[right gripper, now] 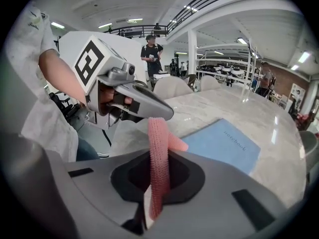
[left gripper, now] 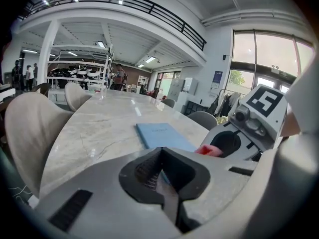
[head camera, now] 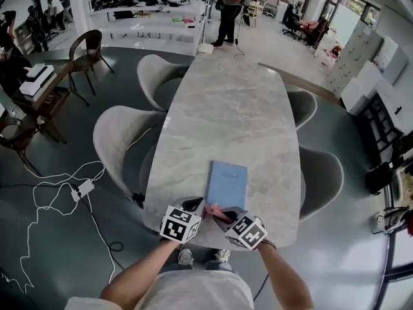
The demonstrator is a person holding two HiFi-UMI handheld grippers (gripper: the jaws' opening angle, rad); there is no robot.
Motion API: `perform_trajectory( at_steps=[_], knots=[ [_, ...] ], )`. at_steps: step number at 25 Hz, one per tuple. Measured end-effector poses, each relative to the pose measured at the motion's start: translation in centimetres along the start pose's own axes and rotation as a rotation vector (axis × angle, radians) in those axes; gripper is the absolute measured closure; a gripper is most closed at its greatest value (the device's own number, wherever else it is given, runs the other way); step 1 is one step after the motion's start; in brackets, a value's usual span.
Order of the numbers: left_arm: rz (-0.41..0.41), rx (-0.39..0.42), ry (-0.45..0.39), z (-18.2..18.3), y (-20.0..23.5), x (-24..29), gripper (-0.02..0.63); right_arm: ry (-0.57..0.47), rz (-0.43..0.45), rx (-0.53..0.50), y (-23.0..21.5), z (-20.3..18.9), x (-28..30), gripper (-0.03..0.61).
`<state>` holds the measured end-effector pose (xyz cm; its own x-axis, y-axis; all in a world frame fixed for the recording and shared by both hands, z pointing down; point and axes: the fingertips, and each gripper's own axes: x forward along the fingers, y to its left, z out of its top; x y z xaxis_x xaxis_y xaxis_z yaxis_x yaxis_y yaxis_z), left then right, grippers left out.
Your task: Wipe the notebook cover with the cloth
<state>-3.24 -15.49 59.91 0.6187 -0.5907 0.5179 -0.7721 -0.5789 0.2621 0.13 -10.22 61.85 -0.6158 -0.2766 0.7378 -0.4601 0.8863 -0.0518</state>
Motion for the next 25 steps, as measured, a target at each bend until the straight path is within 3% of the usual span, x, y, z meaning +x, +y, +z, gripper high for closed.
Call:
perform_trajectory(
  at_steps=[10, 25],
  knots=[
    [0.016, -0.007, 0.013, 0.0, 0.6, 0.2, 0.607, -0.072, -0.077, -0.098, -6.9, 6.4, -2.7, 0.563],
    [0.117, -0.074, -0.007, 1.2, 3.4, -0.3, 0.607, 0.044, -0.106, -0.26, -14.0, 10.5, 3.8, 0.563]
  ],
)
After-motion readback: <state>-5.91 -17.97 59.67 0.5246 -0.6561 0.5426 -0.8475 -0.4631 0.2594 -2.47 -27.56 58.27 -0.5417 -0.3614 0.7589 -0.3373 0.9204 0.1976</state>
